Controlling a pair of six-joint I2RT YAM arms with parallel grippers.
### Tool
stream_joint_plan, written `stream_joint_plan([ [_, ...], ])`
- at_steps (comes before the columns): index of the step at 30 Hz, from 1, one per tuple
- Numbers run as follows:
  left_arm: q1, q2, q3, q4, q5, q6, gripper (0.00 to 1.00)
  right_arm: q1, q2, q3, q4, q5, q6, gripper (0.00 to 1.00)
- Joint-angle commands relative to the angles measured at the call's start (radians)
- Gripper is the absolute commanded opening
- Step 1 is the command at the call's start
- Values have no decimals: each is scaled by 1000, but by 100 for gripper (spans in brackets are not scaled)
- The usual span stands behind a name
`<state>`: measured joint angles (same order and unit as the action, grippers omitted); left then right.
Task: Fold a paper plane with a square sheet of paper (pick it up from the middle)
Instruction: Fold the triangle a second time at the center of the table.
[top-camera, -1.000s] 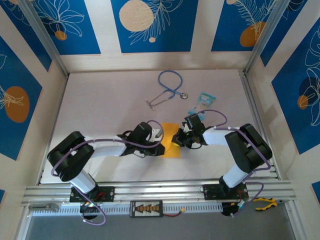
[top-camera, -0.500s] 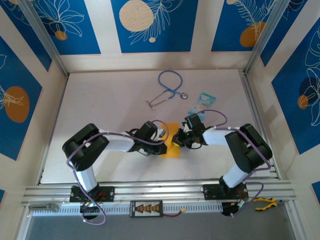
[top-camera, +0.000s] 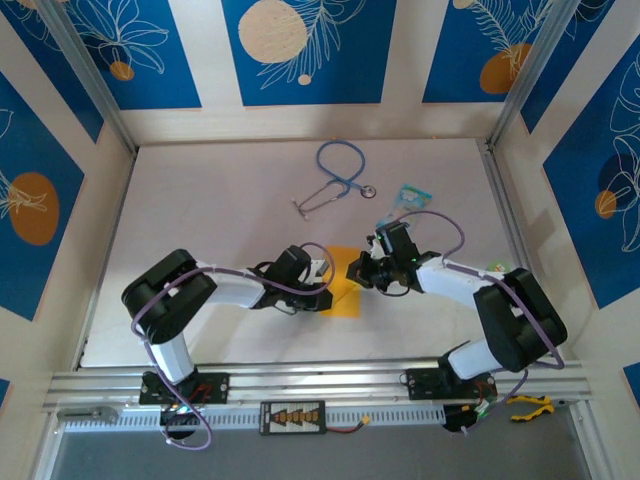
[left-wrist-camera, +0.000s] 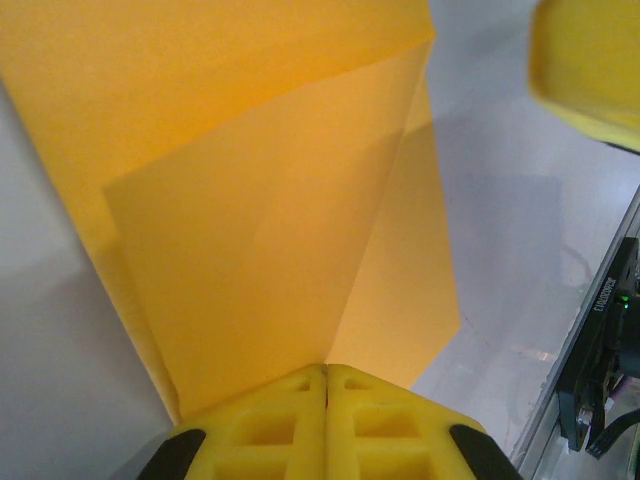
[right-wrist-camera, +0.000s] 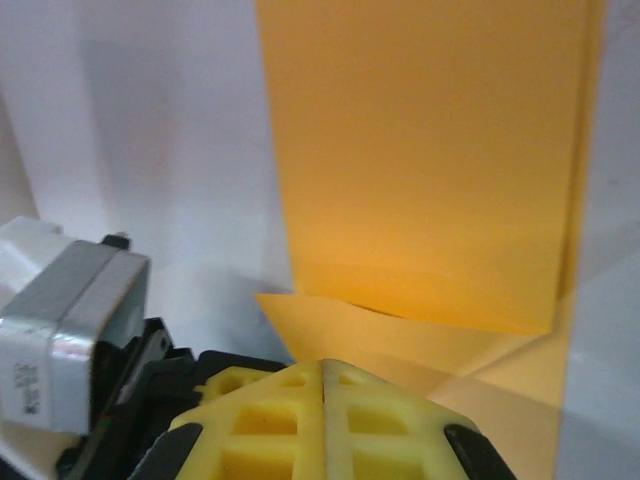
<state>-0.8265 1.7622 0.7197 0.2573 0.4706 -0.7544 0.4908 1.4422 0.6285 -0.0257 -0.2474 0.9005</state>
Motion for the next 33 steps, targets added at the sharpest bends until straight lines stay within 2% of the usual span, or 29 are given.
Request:
stream_joint_plan([
  [1, 7, 26, -34, -102, -36, -5, 0, 39, 19, -17, 41, -63, 5, 0],
  [5, 7, 28, -38, -95, -39, -10, 0, 90, 99, -27, 91, -66, 26, 0],
  [8, 7, 30, -43, -95, -43, -12, 0, 93, 140, -23, 107, -79, 22, 0],
  [10, 7, 32, -45, -94, -44, -13, 0, 91, 152, -15, 70, -40, 6, 0],
  [12, 7, 33, -45, -93, -43, -14, 0, 73, 168, -20, 36, -3, -3, 0],
  [24, 7, 61, -82, -37, -28, -37, 0, -58, 173, -87, 96, -27, -42, 0],
  [33, 7, 74, -107, 16, -18, -60, 0, -140, 160, -102, 98, 10, -36, 0],
])
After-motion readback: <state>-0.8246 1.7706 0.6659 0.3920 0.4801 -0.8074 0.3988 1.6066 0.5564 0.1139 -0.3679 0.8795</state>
